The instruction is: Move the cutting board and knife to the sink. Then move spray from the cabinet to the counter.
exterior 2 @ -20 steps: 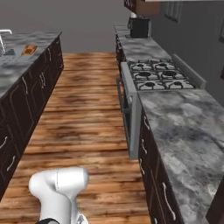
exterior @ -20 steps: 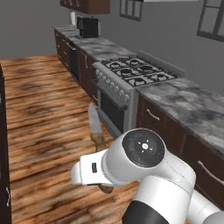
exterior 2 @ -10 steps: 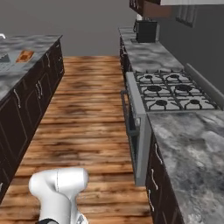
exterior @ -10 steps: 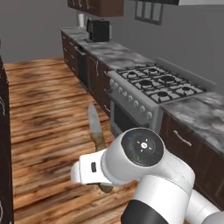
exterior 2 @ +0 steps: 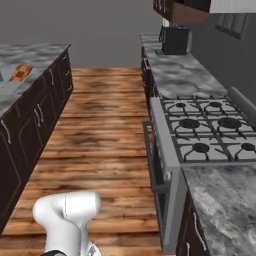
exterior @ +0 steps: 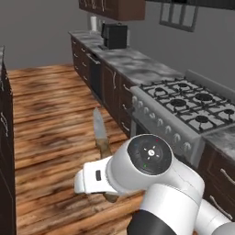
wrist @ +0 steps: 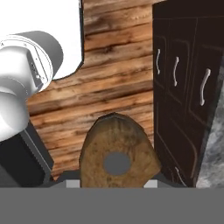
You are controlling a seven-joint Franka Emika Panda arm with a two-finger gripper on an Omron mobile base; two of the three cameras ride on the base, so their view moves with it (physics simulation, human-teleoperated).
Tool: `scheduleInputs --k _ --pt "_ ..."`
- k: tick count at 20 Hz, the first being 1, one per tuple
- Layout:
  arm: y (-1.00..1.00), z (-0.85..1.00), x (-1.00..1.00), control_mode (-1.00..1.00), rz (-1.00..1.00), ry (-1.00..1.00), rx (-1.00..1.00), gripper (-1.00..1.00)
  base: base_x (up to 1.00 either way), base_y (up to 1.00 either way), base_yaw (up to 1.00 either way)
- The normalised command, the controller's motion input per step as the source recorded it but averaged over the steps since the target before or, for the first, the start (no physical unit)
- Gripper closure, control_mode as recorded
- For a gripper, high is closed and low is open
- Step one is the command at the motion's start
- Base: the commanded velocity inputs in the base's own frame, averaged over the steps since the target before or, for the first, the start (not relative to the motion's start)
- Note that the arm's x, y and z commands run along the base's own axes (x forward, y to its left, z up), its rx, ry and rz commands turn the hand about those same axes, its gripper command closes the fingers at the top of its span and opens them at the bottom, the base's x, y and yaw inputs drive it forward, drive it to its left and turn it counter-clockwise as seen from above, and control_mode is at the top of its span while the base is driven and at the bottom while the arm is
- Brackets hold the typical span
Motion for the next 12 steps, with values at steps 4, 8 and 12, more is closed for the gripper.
scheduleInputs --k 4,8,12 --pt "0.0 0.0 0.0 1.0 0.0 0.0 0.0 1.0 1.0 0.23 0.1" --pt "0.0 0.0 0.0 1.0 0.0 0.0 0.0 1.0 1.0 0.21 0.11" --pt "0.0 0.0 0.0 1.0 0.0 0.0 0.0 1.0 1.0 0.21 0.12"
